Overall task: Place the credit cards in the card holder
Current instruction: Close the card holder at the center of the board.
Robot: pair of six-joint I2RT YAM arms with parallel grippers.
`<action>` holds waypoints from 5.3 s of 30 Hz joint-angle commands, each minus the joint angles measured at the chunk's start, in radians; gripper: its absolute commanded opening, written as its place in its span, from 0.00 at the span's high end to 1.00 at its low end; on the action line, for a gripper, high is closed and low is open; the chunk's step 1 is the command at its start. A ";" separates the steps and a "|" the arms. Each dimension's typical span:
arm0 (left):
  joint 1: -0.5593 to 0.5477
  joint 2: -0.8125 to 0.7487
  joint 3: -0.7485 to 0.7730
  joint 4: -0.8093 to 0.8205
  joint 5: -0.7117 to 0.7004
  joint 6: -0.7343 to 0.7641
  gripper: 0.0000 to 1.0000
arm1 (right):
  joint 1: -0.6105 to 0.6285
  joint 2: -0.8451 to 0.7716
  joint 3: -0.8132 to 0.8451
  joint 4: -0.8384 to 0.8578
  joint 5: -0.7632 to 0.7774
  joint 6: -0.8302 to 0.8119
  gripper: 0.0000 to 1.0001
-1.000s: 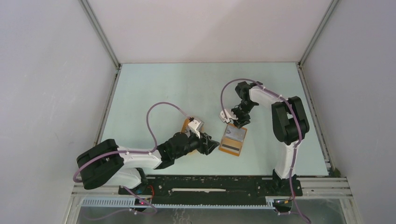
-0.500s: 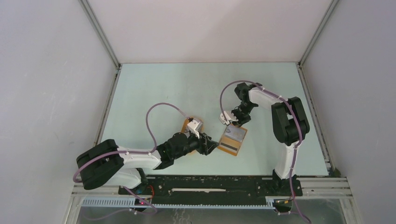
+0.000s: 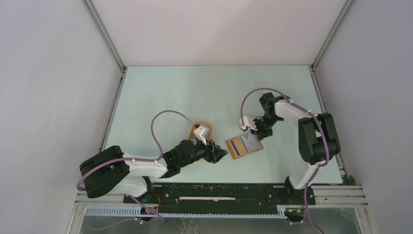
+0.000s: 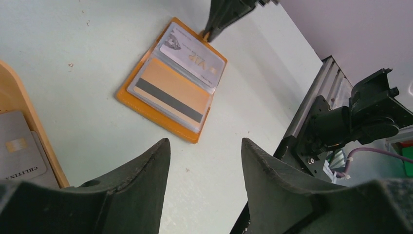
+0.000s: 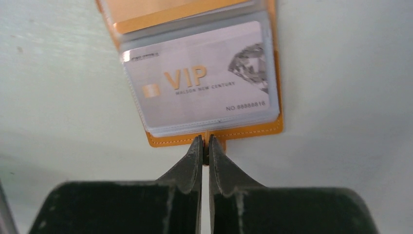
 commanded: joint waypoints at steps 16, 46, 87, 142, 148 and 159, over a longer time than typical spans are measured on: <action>0.003 0.109 0.096 -0.003 0.030 -0.185 0.39 | -0.145 -0.520 -0.190 -0.012 -0.324 0.216 0.50; -0.059 0.254 0.359 -0.434 -0.221 -0.297 0.32 | -0.173 -0.073 -0.073 0.195 -0.029 1.284 0.40; 0.010 0.396 0.264 0.034 0.044 -0.467 0.36 | -0.079 0.098 -0.032 0.100 -0.186 1.281 0.53; 0.000 0.457 0.207 0.356 0.183 -0.492 0.26 | -0.053 0.091 -0.017 0.081 -0.180 1.244 0.53; 0.000 0.451 0.220 0.355 0.193 -0.480 0.27 | -0.055 0.054 -0.017 0.076 -0.169 1.211 0.48; 0.019 0.486 0.216 0.308 0.169 -0.488 0.32 | -0.096 -0.051 -0.010 0.063 -0.153 1.122 0.29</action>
